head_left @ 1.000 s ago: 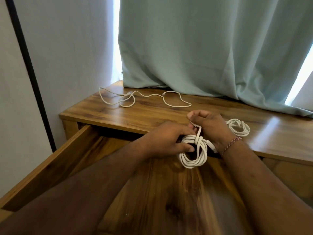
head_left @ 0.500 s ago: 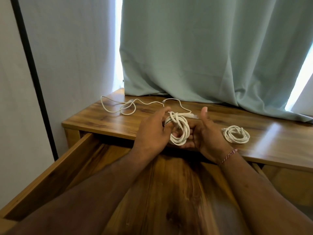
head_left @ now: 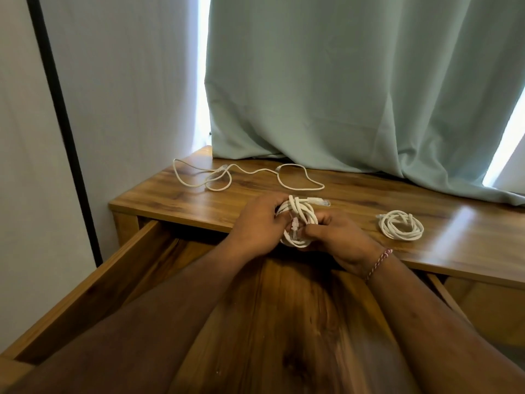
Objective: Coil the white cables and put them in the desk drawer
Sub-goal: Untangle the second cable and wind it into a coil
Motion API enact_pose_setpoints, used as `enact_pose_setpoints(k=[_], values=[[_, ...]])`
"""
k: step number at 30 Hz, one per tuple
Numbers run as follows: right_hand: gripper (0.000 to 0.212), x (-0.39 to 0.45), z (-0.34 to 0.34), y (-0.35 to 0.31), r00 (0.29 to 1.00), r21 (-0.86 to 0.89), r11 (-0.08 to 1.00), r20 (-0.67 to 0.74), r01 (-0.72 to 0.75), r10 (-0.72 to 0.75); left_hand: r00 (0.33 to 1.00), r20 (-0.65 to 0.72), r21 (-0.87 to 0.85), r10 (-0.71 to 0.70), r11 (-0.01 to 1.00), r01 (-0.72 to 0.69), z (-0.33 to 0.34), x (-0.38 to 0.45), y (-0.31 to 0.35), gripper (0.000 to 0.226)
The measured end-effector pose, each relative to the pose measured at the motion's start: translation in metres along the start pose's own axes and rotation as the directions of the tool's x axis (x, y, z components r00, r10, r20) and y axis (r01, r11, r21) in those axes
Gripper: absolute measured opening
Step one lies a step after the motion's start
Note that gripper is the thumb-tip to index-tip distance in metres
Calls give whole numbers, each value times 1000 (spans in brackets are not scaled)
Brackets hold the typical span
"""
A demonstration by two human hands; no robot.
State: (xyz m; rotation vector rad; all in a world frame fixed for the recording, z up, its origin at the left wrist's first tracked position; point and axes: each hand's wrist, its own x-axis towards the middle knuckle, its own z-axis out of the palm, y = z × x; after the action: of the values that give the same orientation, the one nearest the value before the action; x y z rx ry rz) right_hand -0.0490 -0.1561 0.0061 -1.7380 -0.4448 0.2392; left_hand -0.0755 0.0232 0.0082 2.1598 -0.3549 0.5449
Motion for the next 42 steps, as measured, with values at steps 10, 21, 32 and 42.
enact_pose_setpoints(k=[10, 21, 32, 42], values=[[14, -5, -1, -6, 998, 82, 995, 27, -56, 54, 962, 62, 237, 265, 933, -272, -3, -2, -9, 58], [22, -3, 16, -13, 986, 173, 985, -163, 9, 19, 948, -232, 78, 218, 976, -205, 0, -7, -2, 16], [22, 1, 19, -7, 969, 0, 992, -213, 129, -126, 986, -155, 261, 63, 965, -21, 0, 0, 0, 29], [34, 4, 11, -4, 905, -240, 958, -353, 156, -236, 947, 209, -93, -242, 959, 266, 2, -5, 14, 30]])
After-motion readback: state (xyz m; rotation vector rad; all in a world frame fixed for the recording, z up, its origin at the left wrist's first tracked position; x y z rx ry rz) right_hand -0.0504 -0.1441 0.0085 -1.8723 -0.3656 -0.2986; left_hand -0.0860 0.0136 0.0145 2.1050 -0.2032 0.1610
